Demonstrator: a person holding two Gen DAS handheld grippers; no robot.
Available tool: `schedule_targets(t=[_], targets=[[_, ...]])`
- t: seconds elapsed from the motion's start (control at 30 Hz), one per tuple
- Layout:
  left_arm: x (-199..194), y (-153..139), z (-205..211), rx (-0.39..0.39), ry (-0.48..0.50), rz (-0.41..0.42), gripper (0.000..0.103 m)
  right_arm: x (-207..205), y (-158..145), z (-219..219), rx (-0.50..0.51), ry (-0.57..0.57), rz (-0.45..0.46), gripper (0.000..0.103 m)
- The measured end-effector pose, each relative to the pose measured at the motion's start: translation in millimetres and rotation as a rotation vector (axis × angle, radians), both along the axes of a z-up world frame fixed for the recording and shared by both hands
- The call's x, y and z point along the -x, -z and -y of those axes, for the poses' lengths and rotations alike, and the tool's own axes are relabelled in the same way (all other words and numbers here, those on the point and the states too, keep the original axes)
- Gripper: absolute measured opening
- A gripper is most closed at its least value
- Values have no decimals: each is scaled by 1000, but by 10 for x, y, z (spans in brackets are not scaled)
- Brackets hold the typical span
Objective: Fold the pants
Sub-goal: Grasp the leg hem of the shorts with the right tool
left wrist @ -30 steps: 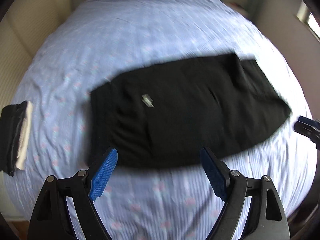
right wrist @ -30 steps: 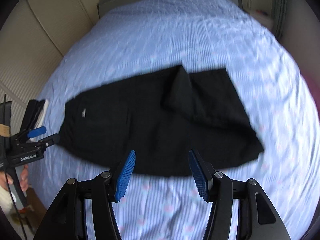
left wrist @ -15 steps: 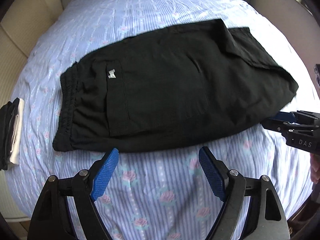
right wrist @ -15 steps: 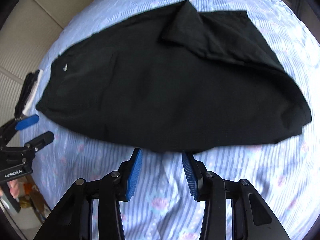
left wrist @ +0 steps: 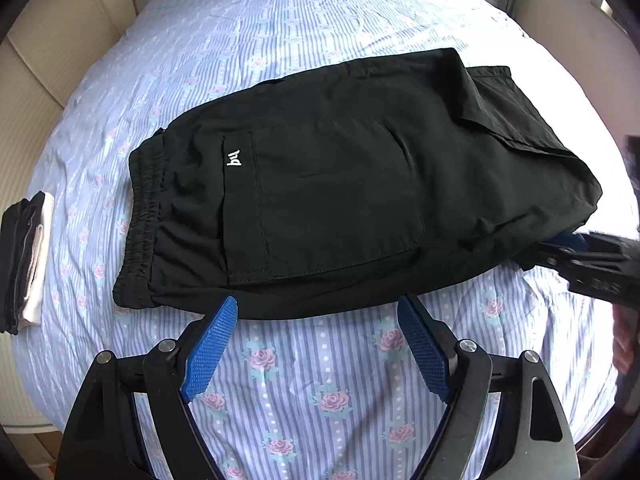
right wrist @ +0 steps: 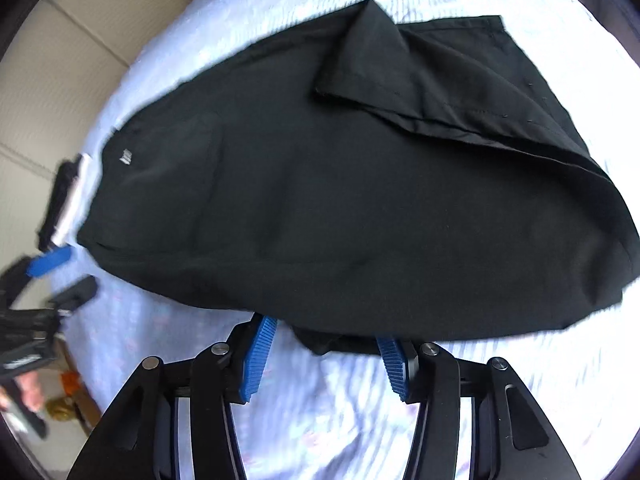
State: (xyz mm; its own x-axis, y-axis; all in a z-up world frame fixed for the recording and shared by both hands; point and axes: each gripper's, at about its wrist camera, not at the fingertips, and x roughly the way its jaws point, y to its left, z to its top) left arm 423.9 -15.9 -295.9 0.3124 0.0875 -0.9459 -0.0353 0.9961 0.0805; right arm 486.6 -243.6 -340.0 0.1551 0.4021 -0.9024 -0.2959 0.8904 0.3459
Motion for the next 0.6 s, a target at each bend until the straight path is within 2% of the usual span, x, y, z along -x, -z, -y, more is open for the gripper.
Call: schedule_targets(t=[0.07,0.13,0.33,0.37,0.4,0.6], targets=[[4,-3,-25,10,-14,-6,82,122,-90,29,-31,22,10,51],[5,-7,-37,15,-22,-8,82,187,-82,16,-17,23,10,50],[13,-21,-4,5,-10,-3,82,32,152,-13,7,62,-32,39],[21,-25,0,1,-10,-2,82,15,161,-22,1,68,-32,30],[31,-30,-2,-2,-10,-2,82,15,144,-33,-10,72,-29,8],[132,-43,-160,1,-59,-13,82,422,-237,-63,-9,89,17,7]])
